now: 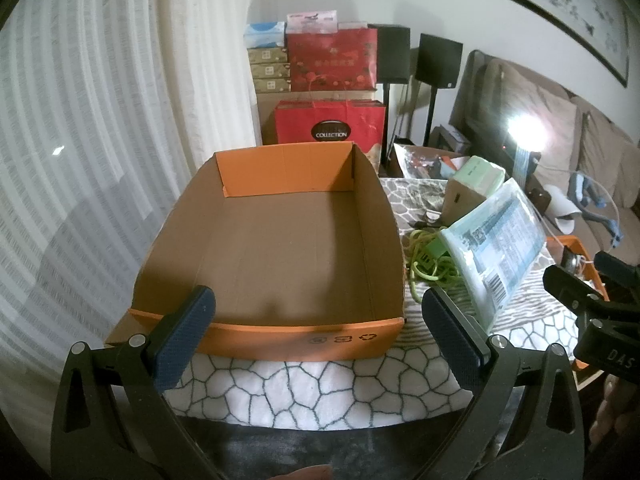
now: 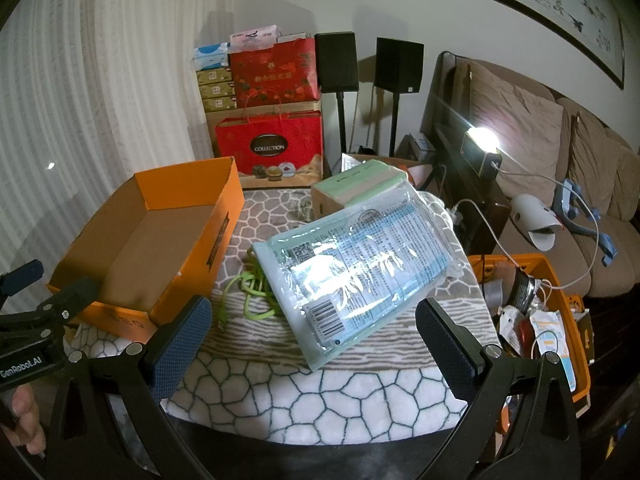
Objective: Organize objects
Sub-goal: 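Move the left tool toward the open cardboard box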
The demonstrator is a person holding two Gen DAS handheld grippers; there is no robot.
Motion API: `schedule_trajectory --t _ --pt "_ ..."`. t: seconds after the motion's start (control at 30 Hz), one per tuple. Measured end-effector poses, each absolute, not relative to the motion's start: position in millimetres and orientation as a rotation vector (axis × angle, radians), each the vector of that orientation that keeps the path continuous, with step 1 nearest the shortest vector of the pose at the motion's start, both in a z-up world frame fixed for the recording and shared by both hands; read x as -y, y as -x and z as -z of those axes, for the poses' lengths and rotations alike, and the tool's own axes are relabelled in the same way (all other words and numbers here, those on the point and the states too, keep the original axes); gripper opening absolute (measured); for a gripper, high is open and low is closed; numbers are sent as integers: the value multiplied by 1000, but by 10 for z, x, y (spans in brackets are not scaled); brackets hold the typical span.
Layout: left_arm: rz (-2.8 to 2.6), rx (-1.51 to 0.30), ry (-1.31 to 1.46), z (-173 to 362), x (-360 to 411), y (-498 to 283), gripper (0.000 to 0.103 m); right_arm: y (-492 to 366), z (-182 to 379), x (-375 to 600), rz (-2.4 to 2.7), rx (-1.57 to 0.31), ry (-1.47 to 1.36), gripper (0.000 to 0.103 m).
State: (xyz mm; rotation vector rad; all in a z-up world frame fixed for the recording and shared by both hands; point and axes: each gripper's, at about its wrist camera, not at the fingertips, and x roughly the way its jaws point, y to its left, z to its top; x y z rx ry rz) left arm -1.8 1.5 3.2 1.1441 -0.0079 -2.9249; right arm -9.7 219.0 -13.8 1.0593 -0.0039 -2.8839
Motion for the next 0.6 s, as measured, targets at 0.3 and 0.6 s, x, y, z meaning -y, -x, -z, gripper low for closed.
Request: schedule_trajectory --t 0.3,0.6 --pt "2926 10 -1142 -30 -13 10 103 96 141 -2191 2884 5 -1058 103" --pt "2926 12 -1141 -28 -16 8 103 101 144 -2186 2883 6 -1058 103"
